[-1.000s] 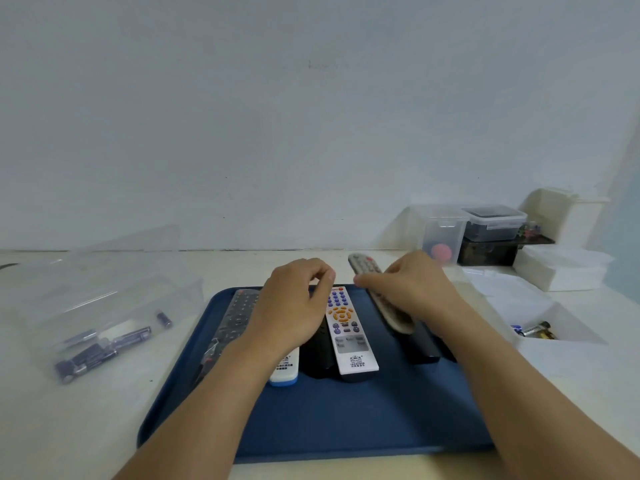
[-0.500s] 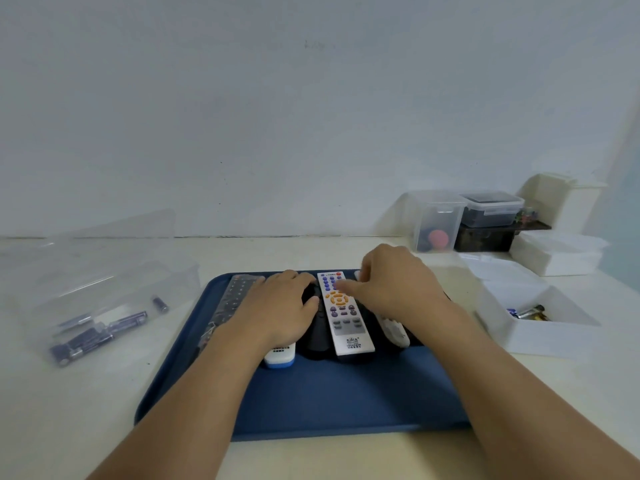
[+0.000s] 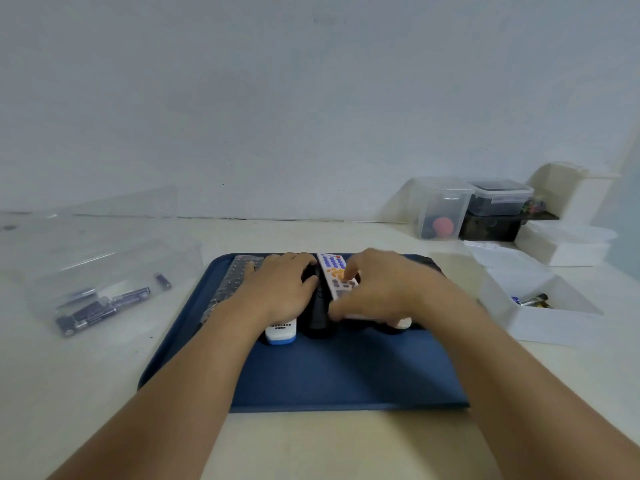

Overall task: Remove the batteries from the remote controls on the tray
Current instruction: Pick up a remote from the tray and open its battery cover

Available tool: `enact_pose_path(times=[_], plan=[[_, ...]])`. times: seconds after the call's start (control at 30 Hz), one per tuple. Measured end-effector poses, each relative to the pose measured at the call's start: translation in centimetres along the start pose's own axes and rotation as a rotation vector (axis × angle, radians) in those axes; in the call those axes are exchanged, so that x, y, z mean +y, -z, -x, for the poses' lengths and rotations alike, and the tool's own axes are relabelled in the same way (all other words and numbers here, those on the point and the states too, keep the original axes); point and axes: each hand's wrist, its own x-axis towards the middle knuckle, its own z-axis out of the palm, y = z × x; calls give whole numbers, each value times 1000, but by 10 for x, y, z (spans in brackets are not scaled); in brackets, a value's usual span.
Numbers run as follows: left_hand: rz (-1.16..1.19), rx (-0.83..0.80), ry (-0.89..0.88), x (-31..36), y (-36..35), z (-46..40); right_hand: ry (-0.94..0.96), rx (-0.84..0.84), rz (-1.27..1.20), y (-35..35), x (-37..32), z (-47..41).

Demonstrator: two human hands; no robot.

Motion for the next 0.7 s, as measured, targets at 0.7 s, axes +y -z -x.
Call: enact_pose_path(times=[0.7], plan=[[1115, -250, -74, 66, 52, 37, -44, 248, -1372, 27, 42, -30]])
